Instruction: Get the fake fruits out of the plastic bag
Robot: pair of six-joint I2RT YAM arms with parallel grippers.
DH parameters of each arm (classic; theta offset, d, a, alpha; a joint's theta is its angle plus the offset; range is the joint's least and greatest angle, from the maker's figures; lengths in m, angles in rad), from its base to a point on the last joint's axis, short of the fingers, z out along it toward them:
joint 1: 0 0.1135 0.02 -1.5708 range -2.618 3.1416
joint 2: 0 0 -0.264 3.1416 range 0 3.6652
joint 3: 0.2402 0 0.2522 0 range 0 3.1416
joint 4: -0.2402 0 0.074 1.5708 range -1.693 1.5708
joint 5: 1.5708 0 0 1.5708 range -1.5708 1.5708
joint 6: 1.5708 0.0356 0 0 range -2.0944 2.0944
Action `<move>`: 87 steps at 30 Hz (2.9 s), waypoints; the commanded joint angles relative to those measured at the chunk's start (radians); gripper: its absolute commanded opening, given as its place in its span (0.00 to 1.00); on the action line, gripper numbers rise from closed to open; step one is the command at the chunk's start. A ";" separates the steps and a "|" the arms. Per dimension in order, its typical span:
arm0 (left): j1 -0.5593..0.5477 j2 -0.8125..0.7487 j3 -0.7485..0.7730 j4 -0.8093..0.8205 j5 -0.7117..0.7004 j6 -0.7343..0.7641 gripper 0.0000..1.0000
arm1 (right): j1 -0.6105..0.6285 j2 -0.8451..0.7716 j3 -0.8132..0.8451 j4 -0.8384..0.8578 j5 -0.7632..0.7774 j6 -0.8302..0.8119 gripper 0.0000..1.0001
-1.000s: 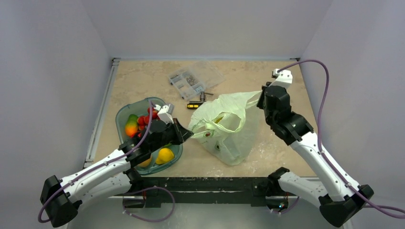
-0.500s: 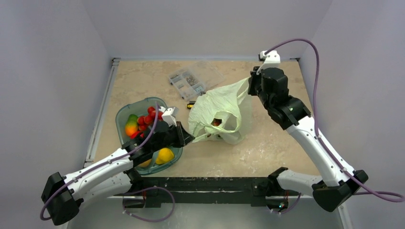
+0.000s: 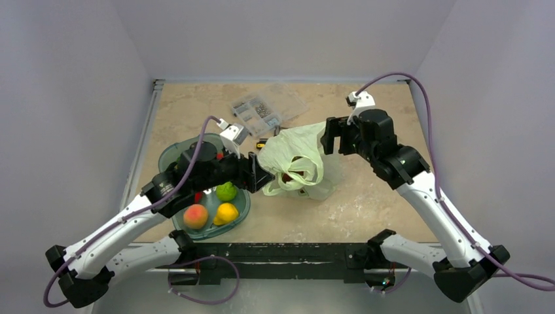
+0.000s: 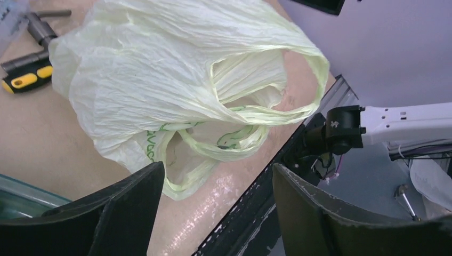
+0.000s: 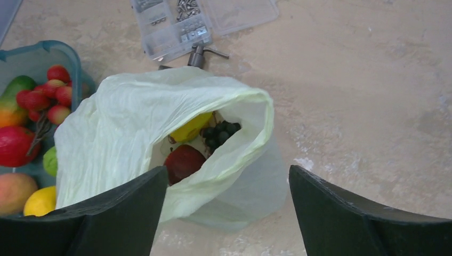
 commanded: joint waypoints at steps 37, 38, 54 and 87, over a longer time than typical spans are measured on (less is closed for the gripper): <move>-0.554 0.323 0.220 0.183 -0.878 0.285 0.02 | -0.003 -0.246 -0.249 0.143 -0.243 0.584 0.99; -0.537 0.292 0.198 0.186 -0.854 0.255 0.00 | -0.003 -0.220 -0.252 0.165 -0.268 0.568 0.99; -0.168 0.335 0.138 0.127 -0.616 0.042 0.00 | 0.212 -0.069 -0.436 0.141 -0.163 0.505 0.04; 0.024 -0.125 -0.126 -0.125 -0.209 -0.120 1.00 | 0.215 -0.136 -0.431 0.127 -0.158 0.318 0.84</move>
